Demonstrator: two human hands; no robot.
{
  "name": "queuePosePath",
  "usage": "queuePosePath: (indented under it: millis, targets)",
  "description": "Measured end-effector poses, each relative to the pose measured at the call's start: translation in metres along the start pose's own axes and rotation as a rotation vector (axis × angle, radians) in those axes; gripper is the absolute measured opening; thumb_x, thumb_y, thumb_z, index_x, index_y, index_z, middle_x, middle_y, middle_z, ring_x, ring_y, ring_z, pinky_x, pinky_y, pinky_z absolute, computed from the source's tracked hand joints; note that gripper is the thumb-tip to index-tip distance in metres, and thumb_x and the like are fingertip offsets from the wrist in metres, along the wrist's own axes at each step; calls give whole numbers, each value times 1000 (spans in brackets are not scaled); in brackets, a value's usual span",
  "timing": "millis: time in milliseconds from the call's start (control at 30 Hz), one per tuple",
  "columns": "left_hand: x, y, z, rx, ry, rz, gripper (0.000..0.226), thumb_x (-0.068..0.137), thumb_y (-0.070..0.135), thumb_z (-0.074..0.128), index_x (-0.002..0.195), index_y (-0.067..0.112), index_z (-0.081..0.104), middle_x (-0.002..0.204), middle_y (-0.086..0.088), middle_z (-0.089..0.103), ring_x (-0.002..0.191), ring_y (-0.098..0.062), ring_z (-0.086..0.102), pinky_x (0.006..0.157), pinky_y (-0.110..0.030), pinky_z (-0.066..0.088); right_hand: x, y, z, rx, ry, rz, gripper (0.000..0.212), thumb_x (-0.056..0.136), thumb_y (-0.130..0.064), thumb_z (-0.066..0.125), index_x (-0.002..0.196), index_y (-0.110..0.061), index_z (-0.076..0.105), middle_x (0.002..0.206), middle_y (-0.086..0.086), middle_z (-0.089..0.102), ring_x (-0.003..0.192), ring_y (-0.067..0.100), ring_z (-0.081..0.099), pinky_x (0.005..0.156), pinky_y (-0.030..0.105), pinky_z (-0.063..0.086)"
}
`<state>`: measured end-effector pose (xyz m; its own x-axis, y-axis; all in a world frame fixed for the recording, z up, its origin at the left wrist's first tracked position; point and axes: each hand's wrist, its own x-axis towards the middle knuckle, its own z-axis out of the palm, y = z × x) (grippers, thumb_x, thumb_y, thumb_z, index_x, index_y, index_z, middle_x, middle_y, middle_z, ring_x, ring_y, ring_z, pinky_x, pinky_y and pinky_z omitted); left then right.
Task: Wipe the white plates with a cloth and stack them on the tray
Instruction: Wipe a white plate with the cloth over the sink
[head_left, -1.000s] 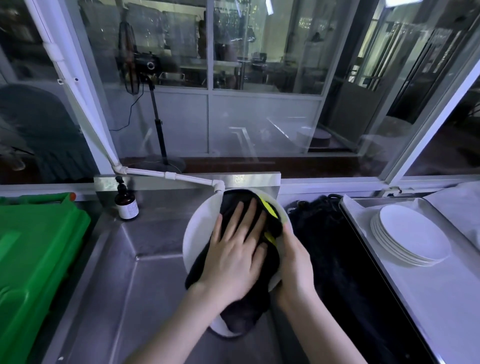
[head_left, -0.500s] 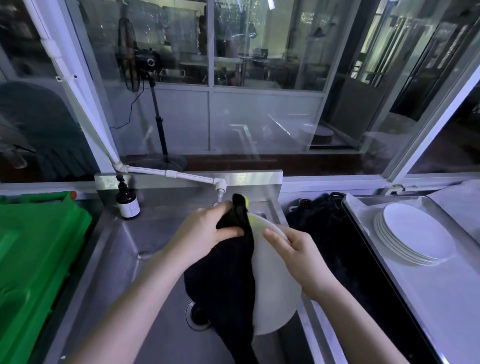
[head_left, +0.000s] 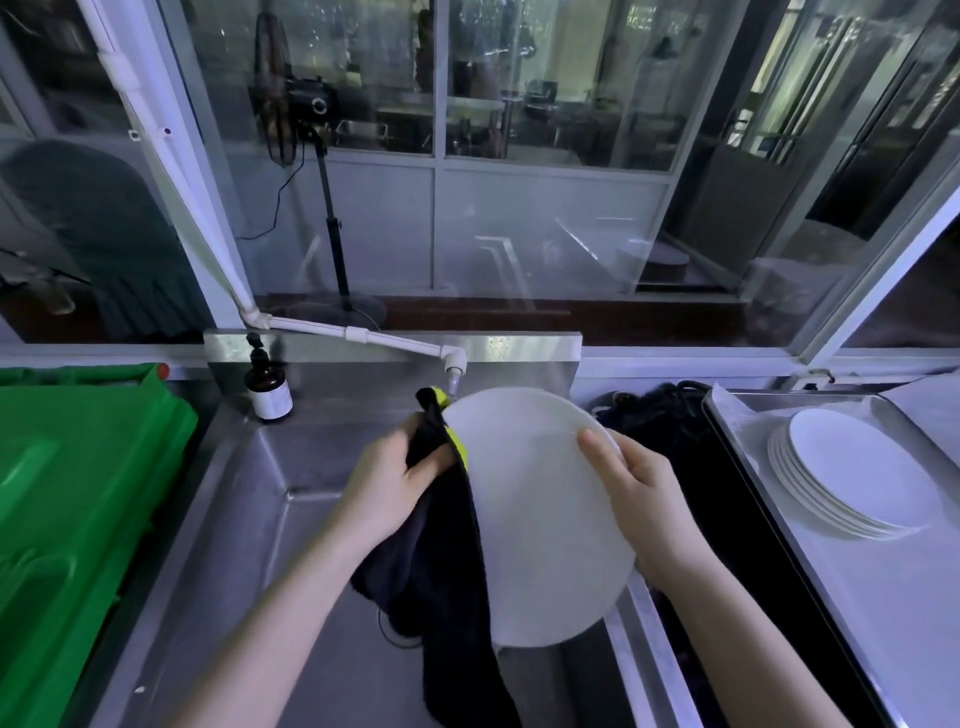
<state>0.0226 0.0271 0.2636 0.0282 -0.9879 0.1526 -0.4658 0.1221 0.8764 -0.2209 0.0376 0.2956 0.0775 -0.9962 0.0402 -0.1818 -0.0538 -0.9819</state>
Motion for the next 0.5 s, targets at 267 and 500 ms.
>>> queuePosePath:
  millis: [267,500]
  targets:
    - [8,1,4,81,-131,131,18,95,26,62,80,32,55,67,22,59,64,4,52,62,-17,37,6,1,8,-238,-160,-81,44,101,-35,57,64,-11,52,61,-9,37,56,7,35,53,23,28]
    - [-5,-2,3,-193,-12,-48,33,88,35,50,111,59,52,93,16,65,85,-3,56,81,-23,41,4,9,4,132,36,162,25,99,-36,58,91,-24,79,79,2,71,68,14,66,58,27,52]
